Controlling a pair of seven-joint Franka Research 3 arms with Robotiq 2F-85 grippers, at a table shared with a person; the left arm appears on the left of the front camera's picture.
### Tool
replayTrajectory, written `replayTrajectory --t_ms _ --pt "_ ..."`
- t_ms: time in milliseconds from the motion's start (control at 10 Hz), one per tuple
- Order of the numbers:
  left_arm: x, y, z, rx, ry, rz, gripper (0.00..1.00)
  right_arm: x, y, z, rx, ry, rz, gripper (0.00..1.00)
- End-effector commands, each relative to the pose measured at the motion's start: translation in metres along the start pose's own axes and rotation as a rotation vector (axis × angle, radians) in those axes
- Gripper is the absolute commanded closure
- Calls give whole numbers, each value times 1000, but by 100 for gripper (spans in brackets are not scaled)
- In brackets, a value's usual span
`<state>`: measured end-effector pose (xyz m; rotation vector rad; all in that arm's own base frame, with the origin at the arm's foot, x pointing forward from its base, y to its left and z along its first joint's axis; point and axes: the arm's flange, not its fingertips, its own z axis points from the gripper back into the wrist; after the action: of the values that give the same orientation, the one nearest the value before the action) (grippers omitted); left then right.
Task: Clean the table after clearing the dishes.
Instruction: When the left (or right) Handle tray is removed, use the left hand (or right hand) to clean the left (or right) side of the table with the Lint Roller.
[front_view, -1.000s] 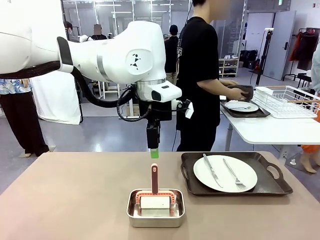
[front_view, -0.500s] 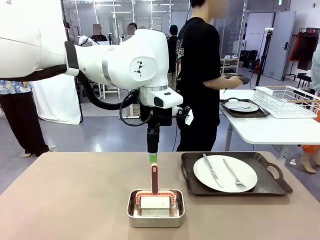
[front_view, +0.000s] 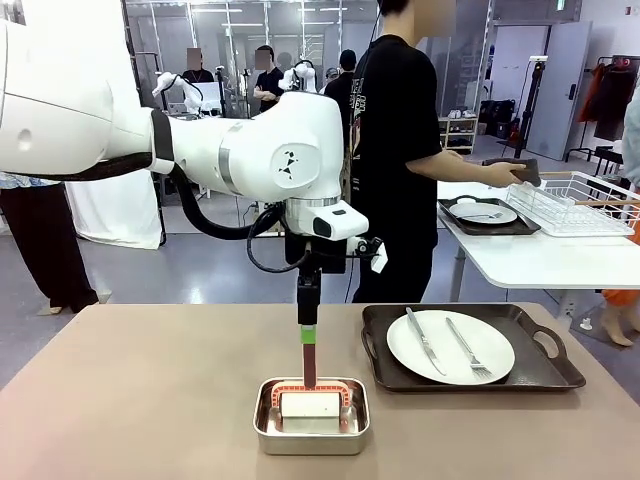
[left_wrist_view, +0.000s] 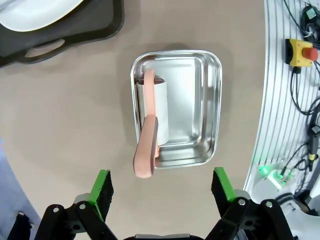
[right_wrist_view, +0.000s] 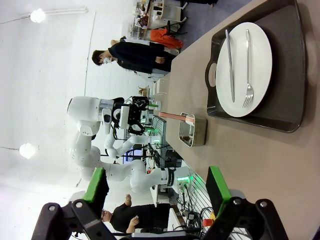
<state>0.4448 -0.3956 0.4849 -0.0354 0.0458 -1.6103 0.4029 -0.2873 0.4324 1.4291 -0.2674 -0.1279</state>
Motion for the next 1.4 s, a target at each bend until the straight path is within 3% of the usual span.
replayTrajectory --t_ms 0,700,1300 --pt "2 -7 -14 52 -1 23 0 -1 4 1 2 -1 6 0" --pt "-8 -10 -63 74 -36 59 0 -1 4 1 2 -1 6 0" --pt "-11 -7 -66 84 -25 63 0 -1 4 1 2 -1 6 0"
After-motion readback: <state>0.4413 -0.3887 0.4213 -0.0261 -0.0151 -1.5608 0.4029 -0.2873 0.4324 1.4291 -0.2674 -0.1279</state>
